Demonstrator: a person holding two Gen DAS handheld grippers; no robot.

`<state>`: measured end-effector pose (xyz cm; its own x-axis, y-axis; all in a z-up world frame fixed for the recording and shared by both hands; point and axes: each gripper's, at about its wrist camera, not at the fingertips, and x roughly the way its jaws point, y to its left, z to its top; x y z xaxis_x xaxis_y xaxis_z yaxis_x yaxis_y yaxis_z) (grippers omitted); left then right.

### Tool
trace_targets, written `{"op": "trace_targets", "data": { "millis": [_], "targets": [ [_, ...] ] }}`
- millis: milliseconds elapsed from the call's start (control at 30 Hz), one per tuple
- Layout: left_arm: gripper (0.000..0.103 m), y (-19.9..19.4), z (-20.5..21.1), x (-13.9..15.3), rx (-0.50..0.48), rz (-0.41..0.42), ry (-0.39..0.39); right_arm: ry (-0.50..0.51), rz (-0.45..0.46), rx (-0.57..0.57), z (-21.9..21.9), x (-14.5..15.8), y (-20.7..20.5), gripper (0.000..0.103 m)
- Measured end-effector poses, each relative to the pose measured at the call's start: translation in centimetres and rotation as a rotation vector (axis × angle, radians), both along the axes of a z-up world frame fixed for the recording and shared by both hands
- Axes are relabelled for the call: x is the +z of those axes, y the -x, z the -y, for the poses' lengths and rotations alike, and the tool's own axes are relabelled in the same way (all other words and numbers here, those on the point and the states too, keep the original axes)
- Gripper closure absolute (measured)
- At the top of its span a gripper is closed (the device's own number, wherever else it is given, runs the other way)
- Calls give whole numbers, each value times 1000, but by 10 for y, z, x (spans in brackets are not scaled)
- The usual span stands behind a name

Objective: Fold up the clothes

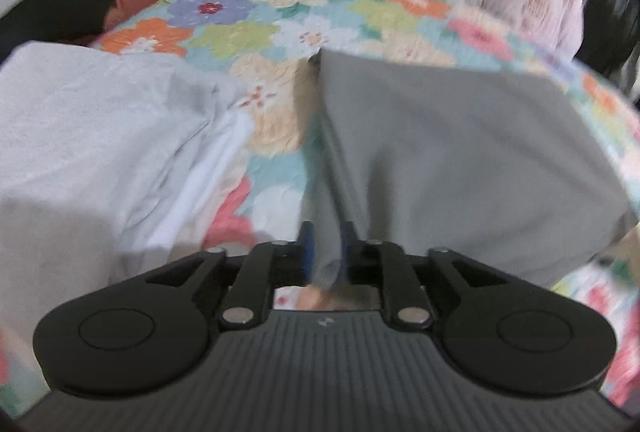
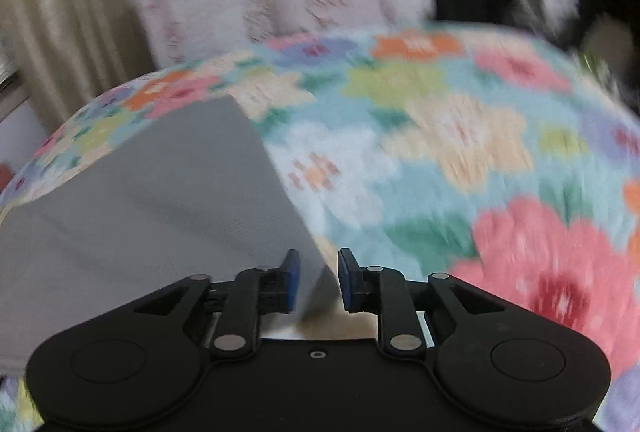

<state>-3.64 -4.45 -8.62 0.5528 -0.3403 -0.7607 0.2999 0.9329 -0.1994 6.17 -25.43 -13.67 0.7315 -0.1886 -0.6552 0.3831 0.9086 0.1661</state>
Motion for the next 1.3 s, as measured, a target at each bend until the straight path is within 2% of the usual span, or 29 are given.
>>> {"op": "trace_targets", "data": {
  "millis": [67,133,200,233,267,333,400,467,500,567,667,767,867,900,967,1000,1067,1133,1233,1300],
  "targets": [
    [77,-19,4,-9,-23,-37,40,44,8,44,-12,10,-5,58],
    [71,-37,14,-22,-38,-81,37,60,11,58,-22,14,-9,58],
    [73,-51,23,-35,-46,-97,21,28,19,62,-28,13,-11,58],
    [92,-54,27,-38,-63,-89,8,8,29,76,-32,13,-11,58],
    [97,-55,32,-41,-86,-77,-11,-5,37,99,-37,14,-12,58],
    [98,-47,37,-33,-111,-21,-42,-19,49,163,-49,16,-15,58],
    [98,-38,34,-16,-101,53,-36,-25,46,259,-63,14,-23,58],
    [100,-32,25,-3,-62,102,-27,-7,8,345,-75,4,-33,58],
    [100,-28,20,4,-42,127,-22,8,-39,352,-77,-7,-38,58],
    [100,-28,20,-2,-39,121,-62,32,-116,361,-81,-26,-46,58],
    [99,-28,19,-20,-23,51,-94,37,-105,341,-85,-30,-40,58],
    [97,-17,15,-10,9,42,-71,64,-107,367,-98,-18,-37,57],
    [79,-9,9,4,-10,58,32,91,-72,456,-122,-2,-34,57],
    [71,-8,11,2,-22,47,42,96,-60,491,-132,0,-35,54],
    [70,-9,19,-8,-46,11,15,105,-53,547,-149,0,-40,53],
    [70,-9,24,-18,-50,-16,-30,109,-65,564,-156,-4,-44,53],
    [69,-8,30,-36,-40,-75,-129,85,-110,573,-164,-14,-48,53],
    [67,-6,29,-43,-7,-107,-155,34,-138,570,-166,-21,-43,52],
    [68,5,30,-23,25,-47,-176,-71,-137,583,-153,-16,-23,52],
    [68,17,35,-5,12,29,-125,-186,-153,565,-132,-13,-9,51]
  ]
}}
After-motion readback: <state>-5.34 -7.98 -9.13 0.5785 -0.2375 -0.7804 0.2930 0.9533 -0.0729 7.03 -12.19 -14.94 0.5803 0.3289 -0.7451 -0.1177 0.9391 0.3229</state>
